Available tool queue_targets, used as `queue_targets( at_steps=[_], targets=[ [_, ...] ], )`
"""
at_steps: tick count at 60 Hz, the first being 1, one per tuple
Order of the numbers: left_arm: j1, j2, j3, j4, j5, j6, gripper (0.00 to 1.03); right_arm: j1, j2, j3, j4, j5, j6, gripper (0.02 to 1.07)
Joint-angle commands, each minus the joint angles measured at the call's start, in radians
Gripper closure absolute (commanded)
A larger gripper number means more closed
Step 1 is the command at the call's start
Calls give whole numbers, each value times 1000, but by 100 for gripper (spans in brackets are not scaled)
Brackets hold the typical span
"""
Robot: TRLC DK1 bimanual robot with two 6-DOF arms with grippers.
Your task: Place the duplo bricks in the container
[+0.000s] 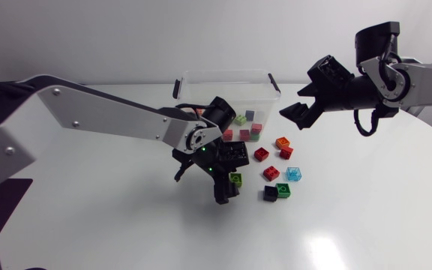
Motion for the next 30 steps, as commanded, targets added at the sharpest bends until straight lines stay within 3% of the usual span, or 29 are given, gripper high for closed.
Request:
queue_targets(
  at_steps=[1,8,14,30],
  targets=[
    [-2,37,6,13,-12,3,11,0,-58,-57,5,-7,-19,8],
    [-2,89,48,25,-32,-1,13,1,-92,-132,4,-13,-28,8],
    [1,109,74,25,-30,3,23,0,-115,-185,7,-21,-35,8],
    [9,141,129,16,-30,-6,23,-14,-181,-277,16,-25,-56,8]
  ],
)
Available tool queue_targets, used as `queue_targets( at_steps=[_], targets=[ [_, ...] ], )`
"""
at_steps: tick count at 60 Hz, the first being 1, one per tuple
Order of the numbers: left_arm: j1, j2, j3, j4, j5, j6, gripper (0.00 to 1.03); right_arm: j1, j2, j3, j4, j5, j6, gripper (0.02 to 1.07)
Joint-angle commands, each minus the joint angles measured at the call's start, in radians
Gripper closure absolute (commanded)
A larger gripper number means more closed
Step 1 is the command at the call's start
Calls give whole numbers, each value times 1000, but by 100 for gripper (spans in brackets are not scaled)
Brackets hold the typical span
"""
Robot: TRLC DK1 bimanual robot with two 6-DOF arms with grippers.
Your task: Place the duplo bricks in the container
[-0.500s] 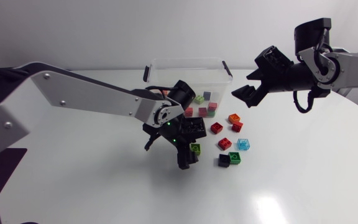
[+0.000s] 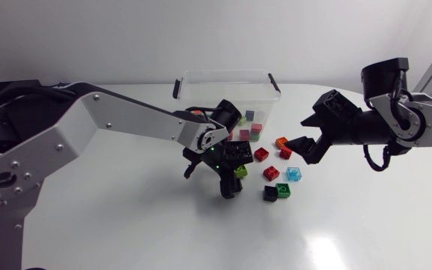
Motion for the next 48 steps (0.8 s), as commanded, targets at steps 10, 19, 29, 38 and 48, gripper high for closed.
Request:
queue_targets(
  at_steps=[10,19,29,38,48],
  targets=[
    [5,-61,-24,-19,0,-11,23,-14,-56,-39,9,-13,-32,8],
    [11,-116,-41,-28,6,-15,17,-14,-50,-40,9,-18,-36,8],
    [14,-105,-23,-28,9,-20,14,-12,-49,-43,9,-21,-37,8],
    [23,-27,37,-28,9,-40,14,-25,-53,-49,9,-35,-45,8],
    [38,45,106,-50,9,-55,14,-32,-52,-60,7,-41,-49,8]
  ],
)
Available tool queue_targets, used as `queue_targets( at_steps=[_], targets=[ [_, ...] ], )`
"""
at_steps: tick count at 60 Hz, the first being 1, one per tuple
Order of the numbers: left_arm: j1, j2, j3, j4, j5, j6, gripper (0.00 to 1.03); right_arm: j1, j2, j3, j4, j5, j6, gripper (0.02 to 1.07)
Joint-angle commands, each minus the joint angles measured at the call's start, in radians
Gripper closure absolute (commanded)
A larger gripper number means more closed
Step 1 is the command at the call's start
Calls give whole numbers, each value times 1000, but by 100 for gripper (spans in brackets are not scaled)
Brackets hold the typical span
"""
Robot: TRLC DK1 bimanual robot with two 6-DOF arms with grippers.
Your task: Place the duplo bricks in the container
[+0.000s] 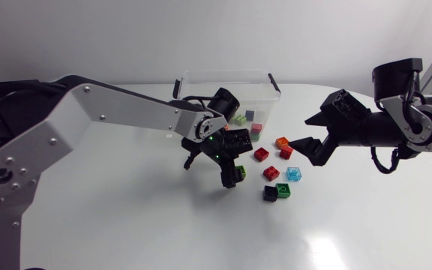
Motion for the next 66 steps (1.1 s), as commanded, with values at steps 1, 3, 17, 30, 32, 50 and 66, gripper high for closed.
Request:
queue_targets(
  at_steps=[1,3,17,30,32,50,66],
  targets=[
    [13,62,56,-22,5,-25,15,-9,-3,-31,5,-8,-20,8],
    [13,70,63,-26,5,-28,17,-9,0,-33,3,-8,-18,8],
    [12,117,108,-42,8,-46,59,-9,25,-37,-35,26,20,8],
    [9,125,109,-79,21,-54,71,-1,32,-56,-73,61,-46,8],
    [7,123,106,-99,22,-52,71,-10,57,-43,-95,49,-105,8],
    [1,-32,1,-141,57,-51,72,-82,284,157,-359,-48,-478,8],
    [9,-142,-41,-168,65,-54,72,-84,460,251,-388,-16,-601,9]
  ],
)
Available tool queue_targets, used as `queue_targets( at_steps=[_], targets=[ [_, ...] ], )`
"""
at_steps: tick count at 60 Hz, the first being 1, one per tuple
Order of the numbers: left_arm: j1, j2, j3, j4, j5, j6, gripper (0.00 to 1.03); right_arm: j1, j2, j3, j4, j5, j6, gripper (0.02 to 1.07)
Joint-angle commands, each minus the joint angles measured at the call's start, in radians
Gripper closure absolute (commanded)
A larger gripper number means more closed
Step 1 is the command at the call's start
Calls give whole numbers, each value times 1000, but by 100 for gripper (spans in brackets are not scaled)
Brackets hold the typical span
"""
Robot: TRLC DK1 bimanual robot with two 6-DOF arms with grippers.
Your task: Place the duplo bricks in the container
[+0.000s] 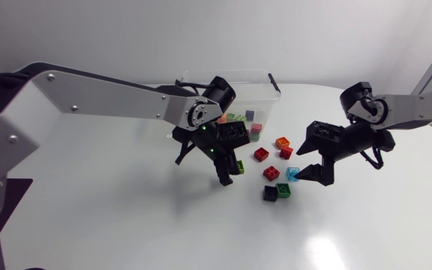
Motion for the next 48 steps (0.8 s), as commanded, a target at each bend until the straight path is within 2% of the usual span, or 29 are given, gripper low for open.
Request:
queue_targets(
  at_steps=[1,17,21,29,36,39,45,48],
  targets=[
    [2,-56,-35,-23,12,-13,72,-5,74,29,-21,11,-75,10],
    [45,-166,0,-38,18,-42,72,-18,167,69,-21,13,-133,14],
    [58,-185,20,-41,23,-48,72,-18,181,75,-22,14,-141,19],
    [104,-208,91,-52,38,-79,72,-16,193,81,-28,14,-152,33],
    [134,-202,138,-38,46,-110,72,-14,200,87,-48,14,-165,53],
    [145,-191,157,-21,47,-133,72,-14,203,87,-57,14,-167,65],
    [165,-165,195,8,47,-170,72,-16,203,92,-76,14,-167,81],
    [176,-154,209,25,47,-182,72,-16,200,95,-88,14,-165,83]
  ],
)
